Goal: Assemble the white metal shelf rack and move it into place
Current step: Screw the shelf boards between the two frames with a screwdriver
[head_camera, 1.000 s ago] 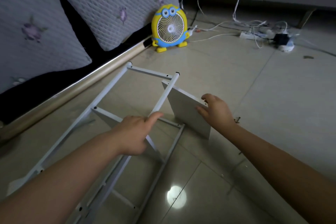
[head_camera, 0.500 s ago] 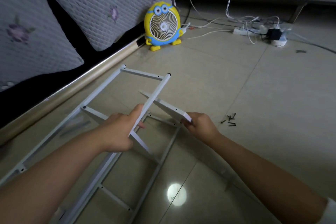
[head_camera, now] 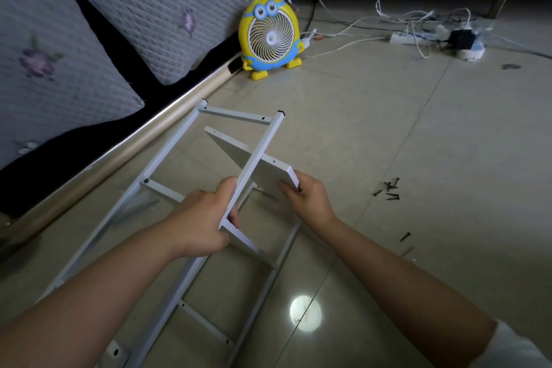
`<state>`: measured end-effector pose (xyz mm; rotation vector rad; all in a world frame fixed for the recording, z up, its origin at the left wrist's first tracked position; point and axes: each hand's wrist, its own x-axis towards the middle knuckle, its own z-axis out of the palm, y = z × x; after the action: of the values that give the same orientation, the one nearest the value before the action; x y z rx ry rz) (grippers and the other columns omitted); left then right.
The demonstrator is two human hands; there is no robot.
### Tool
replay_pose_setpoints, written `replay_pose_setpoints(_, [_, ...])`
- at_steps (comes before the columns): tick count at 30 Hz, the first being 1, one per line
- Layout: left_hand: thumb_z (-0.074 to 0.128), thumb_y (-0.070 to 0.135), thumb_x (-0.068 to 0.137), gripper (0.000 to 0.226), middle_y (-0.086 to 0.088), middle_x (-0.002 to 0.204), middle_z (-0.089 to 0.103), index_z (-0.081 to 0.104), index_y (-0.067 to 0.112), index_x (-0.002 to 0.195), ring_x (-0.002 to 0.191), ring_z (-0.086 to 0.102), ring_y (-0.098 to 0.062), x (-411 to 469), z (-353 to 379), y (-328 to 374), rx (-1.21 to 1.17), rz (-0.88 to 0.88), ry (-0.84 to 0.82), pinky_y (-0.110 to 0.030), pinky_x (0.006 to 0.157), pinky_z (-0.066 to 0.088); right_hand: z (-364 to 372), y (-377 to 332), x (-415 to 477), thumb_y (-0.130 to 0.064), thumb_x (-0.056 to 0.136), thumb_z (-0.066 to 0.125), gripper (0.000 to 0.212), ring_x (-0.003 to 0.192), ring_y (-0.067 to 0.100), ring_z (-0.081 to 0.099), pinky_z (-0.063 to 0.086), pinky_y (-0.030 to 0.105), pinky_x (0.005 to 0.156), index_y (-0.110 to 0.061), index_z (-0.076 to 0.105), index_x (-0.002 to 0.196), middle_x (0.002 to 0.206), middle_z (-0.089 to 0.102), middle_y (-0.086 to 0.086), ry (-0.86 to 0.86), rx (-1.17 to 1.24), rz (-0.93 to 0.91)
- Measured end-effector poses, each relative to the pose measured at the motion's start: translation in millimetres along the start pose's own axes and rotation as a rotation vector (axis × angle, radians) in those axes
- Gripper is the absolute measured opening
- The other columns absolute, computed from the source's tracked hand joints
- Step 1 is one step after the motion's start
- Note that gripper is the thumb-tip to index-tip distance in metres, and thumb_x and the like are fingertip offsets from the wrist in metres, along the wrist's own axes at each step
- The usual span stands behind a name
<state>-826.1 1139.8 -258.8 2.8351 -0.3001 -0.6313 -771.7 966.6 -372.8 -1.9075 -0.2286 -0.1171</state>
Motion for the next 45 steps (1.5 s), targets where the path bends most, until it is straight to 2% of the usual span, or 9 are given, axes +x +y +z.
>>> replay_pose_setpoints(4, [0.056,0.002,0.074,0.044,0.024,0.086,0.052,0.033,0.019,0.108,0.087,0.058,-0.013,2,-2,3,0.018,0.007,-0.055,-0.035,0.076,0.052,7,4,9,-0.007,0.089,0.057,0.025,0.092,0.014,0.059,0.035,-0.003,0.071,-0.003,0.064,0.113,0.103,0.068,0.013,-0.075,-0.027,0.004])
replay_pose_setpoints(9, [0.056,0.002,0.075,0.044,0.023,0.087,0.052,0.034,0.017,0.11,0.089,0.058,-0.015,4,0,4,0.038,0.012,-0.073,-0.037,0.078,0.052,15,11,22,-0.007,0.089,0.056,0.028,0.103,0.033,0.06,0.037,0.039,0.105,0.002,0.06,0.116,0.108,0.065,0.021,-0.092,-0.021,0.027])
replay_pose_setpoints(11, [0.055,0.001,0.076,0.041,0.02,0.088,0.055,0.035,0.017,0.108,0.087,0.058,-0.014,6,0,6,0.043,0.014,-0.066,-0.034,0.076,0.052,17,14,28,-0.009,0.09,0.056,0.035,0.115,0.035,0.054,0.034,0.043,0.107,0.001,0.055,0.123,0.12,0.059,0.021,-0.109,-0.019,0.064])
replay_pose_setpoints(15, [0.052,0.0,0.075,0.038,0.021,0.083,0.056,0.034,0.018,0.104,0.084,0.058,-0.013,14,1,11,0.064,0.014,-0.031,-0.033,0.074,0.051,16,21,34,-0.009,0.089,0.057,0.039,0.105,0.028,0.056,0.041,0.029,0.096,-0.003,0.053,0.127,0.113,0.062,0.014,-0.153,-0.017,0.085])
replay_pose_setpoints(18, [0.052,0.001,0.076,0.037,0.02,0.083,0.056,0.035,0.017,0.104,0.085,0.058,-0.014,20,5,18,0.093,0.026,-0.041,-0.033,0.075,0.051,9,26,33,-0.009,0.089,0.057,0.032,0.07,0.006,0.049,0.037,0.005,0.067,0.001,0.057,0.12,0.079,0.053,-0.009,-0.155,-0.011,0.113])
replay_pose_setpoints(20, [0.052,0.002,0.076,0.036,0.021,0.081,0.056,0.035,0.016,0.105,0.085,0.059,-0.015,23,7,23,0.112,0.038,-0.047,-0.032,0.074,0.05,5,30,31,-0.009,0.09,0.057,0.029,0.068,0.003,0.046,0.035,0.0,0.06,0.0,0.059,0.117,0.079,0.052,-0.008,-0.152,-0.013,0.123])
replay_pose_setpoints(28, [0.055,0.006,0.077,0.036,0.018,0.086,0.058,0.034,0.02,0.101,0.084,0.059,-0.011,26,8,27,0.121,0.019,-0.069,-0.029,0.072,0.051,-5,33,31,-0.009,0.09,0.057,0.032,0.093,0.013,0.056,0.034,-0.002,0.066,-0.005,0.058,0.121,0.113,0.065,0.014,-0.211,-0.005,0.107])
replay_pose_setpoints(37, [0.056,0.008,0.077,0.04,0.015,0.09,0.058,0.031,0.021,0.105,0.084,0.059,-0.009,24,5,30,0.094,-0.009,-0.137,-0.031,0.075,0.053,-8,40,41,-0.012,0.09,0.056,0.03,0.092,0.011,0.055,0.04,0.015,0.074,-0.006,0.059,0.119,0.112,0.065,0.013,-0.132,0.11,0.162])
replay_pose_setpoints(45, [0.052,0.022,0.087,0.025,0.006,0.085,0.058,0.03,0.019,0.099,0.076,0.058,-0.016,37,7,41,0.065,-0.051,-0.008,-0.032,0.068,0.05,-4,41,48,-0.008,0.09,0.055,0.016,0.058,-0.004,0.04,0.034,0.002,0.056,-0.006,0.063,0.104,0.063,0.042,-0.018,-0.109,0.031,0.133])
